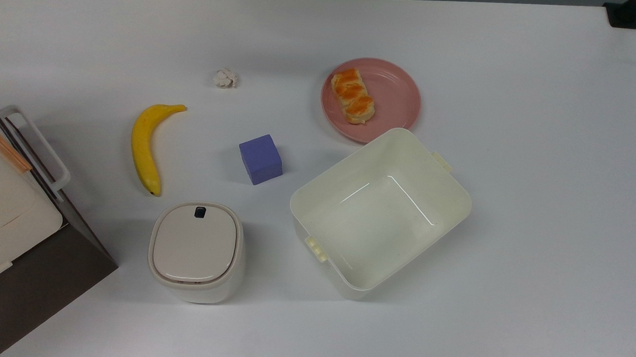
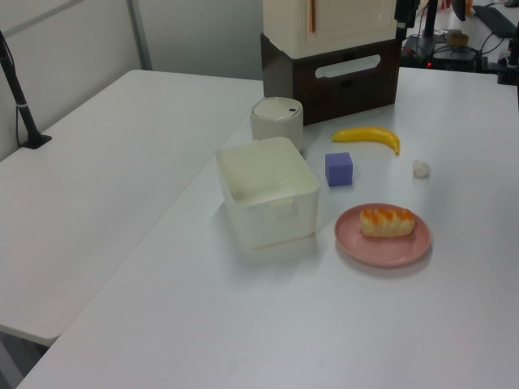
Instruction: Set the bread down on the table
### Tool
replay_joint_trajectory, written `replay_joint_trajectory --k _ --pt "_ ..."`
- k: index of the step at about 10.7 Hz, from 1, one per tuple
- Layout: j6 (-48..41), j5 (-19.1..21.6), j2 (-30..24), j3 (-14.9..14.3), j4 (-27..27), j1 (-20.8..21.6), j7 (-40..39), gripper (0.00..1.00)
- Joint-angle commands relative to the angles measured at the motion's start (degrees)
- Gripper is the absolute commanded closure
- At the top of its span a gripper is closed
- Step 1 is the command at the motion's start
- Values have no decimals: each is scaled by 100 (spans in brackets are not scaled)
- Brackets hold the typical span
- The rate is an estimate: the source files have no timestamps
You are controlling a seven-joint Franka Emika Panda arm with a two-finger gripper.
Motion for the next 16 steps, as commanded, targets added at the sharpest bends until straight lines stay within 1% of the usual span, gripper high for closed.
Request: replay_joint_trajectory --k 1,5,7,10,11,16 --pt "252 180 -7 -52 -12 76 761 0" --pt "248 84 -7 -35 -12 103 635 0" --pt "221 93 2 -35 -3 86 276 0" --pt "204 49 -7 -17 -20 164 301 0" --pt "221 -30 2 -17 -29 173 258 0" --pt "248 -153 90 -17 -20 182 -6 0"
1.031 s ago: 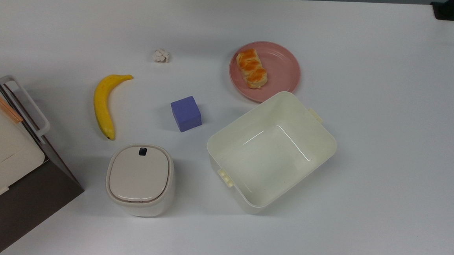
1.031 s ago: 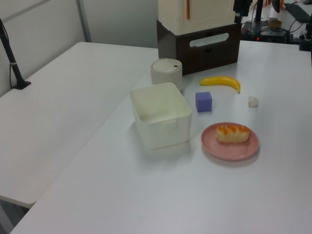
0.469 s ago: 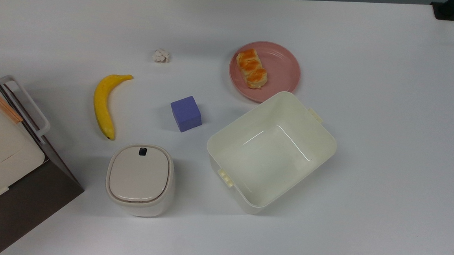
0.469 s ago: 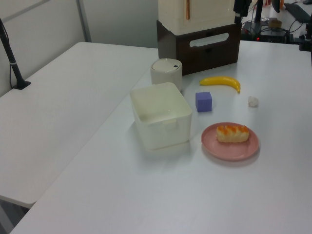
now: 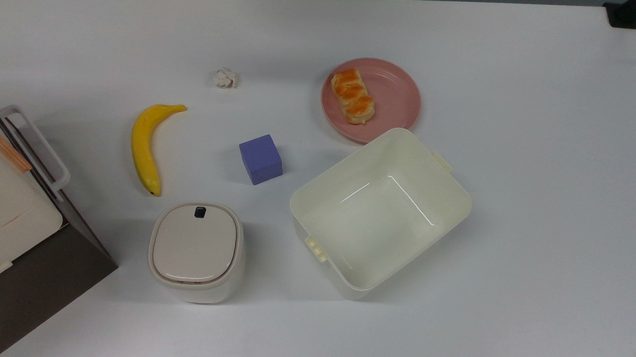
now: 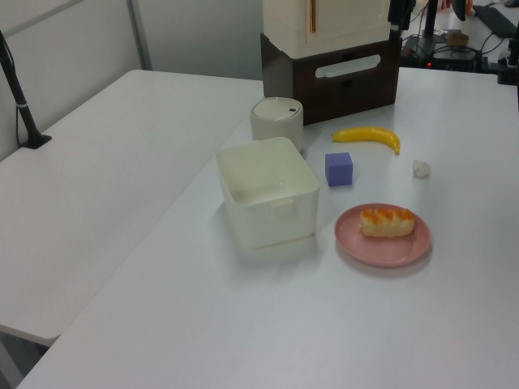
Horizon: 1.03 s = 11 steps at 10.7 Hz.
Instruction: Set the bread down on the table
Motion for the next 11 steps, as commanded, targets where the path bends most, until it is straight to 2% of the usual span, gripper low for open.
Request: replay_joint_trajectory --k 1,11 --pt "89 -120 22 -49 -23 84 -196 0" --pt "37 -164 -5 -49 -40 84 -284 0"
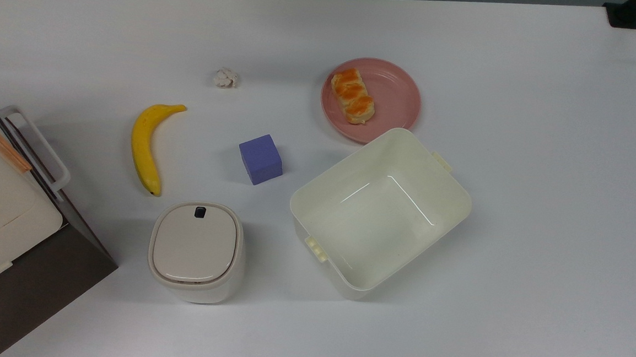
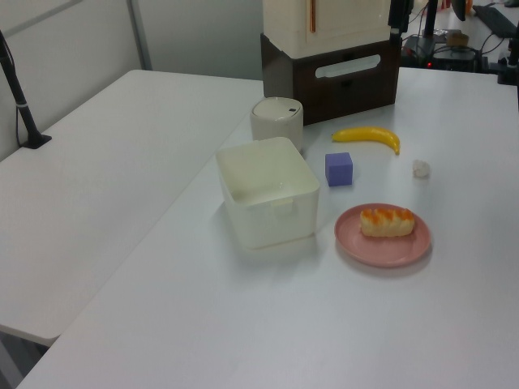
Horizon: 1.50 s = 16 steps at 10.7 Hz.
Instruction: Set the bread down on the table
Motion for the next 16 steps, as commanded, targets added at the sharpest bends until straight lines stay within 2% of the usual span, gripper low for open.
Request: replay_joint_trajectory --k 1,3,5,6,10,12,13,16 --pt "28 -113 -67 -49 -70 84 -103 0" --pt "-25 -165 -85 -49 -79 101 -102 0" --pt "-576 -812 -41 -14 -52 258 -137 0" --pt "-657 -982 -33 -14 -70 347 -286 0" --pt "-632 -878 -32 21 -210 689 -419 0" --pt "-562 -755 -6 21 -402 1092 -323 0" --pt "-509 -755 -15 21 -560 1399 -209 0" --pt "-465 -755 11 21 -886 1981 -138 0"
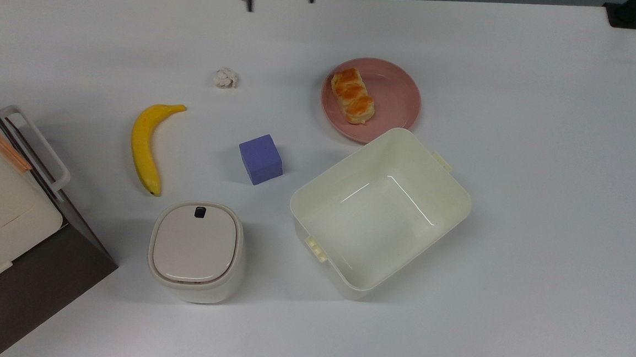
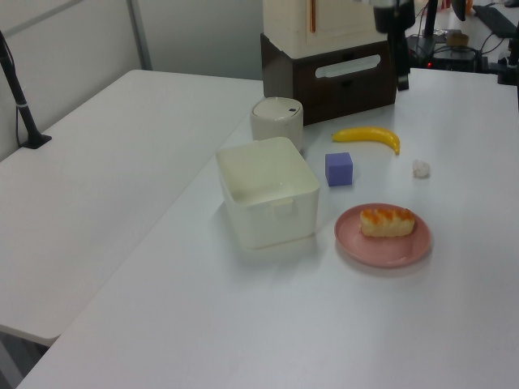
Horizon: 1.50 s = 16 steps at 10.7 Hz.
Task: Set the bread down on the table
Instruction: 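Move the open gripper over the bread roll on the pink plate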
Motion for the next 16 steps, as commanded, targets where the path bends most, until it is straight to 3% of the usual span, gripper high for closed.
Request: replay_joint_trajectory --k 1,8,11,14,16 --pt "251 34 -2 -46 -460 543 69 0" --pt "938 -203 754 -10 -1048 992 69 0" --pt "1306 -467 746 7 -1593 1177 78 0" --pt "1395 -450 737 7 -1630 1143 139 0" --pt "2119 -310 728 16 -1690 1142 863 0"
